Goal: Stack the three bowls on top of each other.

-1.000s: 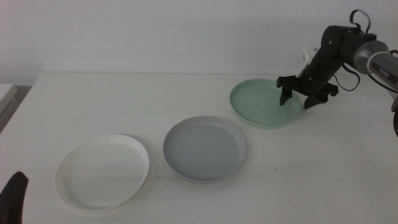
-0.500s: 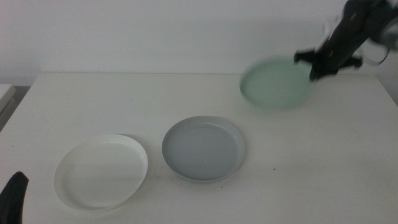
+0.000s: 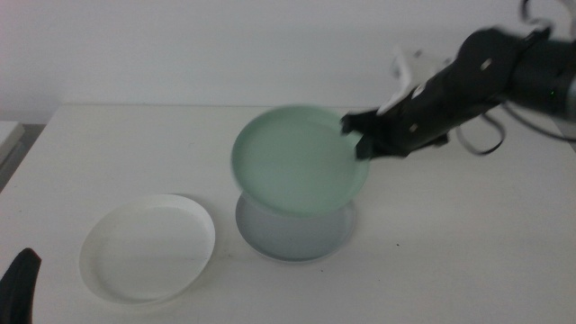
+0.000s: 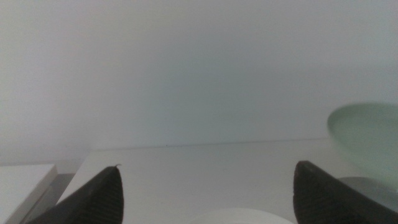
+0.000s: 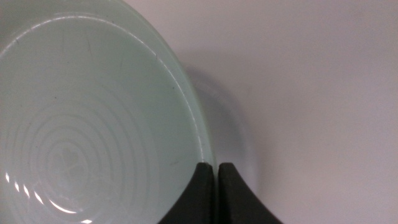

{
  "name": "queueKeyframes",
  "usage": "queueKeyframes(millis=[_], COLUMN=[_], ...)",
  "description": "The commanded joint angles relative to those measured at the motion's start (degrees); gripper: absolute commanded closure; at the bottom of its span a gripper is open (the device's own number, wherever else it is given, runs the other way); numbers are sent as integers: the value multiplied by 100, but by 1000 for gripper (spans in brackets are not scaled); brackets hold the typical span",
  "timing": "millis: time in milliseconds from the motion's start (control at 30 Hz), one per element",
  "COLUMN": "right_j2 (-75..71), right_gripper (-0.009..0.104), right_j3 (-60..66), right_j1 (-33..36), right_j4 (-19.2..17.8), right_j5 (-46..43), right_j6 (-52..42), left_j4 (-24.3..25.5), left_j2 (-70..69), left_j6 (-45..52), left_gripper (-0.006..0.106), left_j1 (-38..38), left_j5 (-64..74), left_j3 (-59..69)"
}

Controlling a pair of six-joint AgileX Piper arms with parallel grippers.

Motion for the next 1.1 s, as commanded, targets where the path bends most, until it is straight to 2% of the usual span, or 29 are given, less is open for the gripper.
queueKeyframes(millis=[0,533,633,733,867,967,1033,1067], right_j2=[54,878,878,878,851,594,229,-14], right_gripper=[97,97,94,79,42,15,3,2], right_j3=[156,196,196,196,196,55,-105,-208], right_j1=[175,239,239,239,239,215,179,153], right_j4=[44,-25,-19,-19,-19,-32,-59,-59], right_j5=[-348,-753,-743,-743,-649,-234,171,368], right_j6=[4,182,182,182,182,-72,-468,-703], left_j4=[6,6,6,6,6,6,6,6], left_j2=[-20,-20,-20,-20,-20,-20,-20,-20], left_j6=[-4,-4,-4,-4,-4,-4,-4,-4], left_gripper=[7,7,7,7,7,7,7,7], left_j1=[-5,-5,-5,-5,-5,-5,-5,-5], left_j5=[-60,-60,-60,-60,-60,-60,-60,-60], left_j3=[-3,-3,-3,-3,-3,-3,-3,-3])
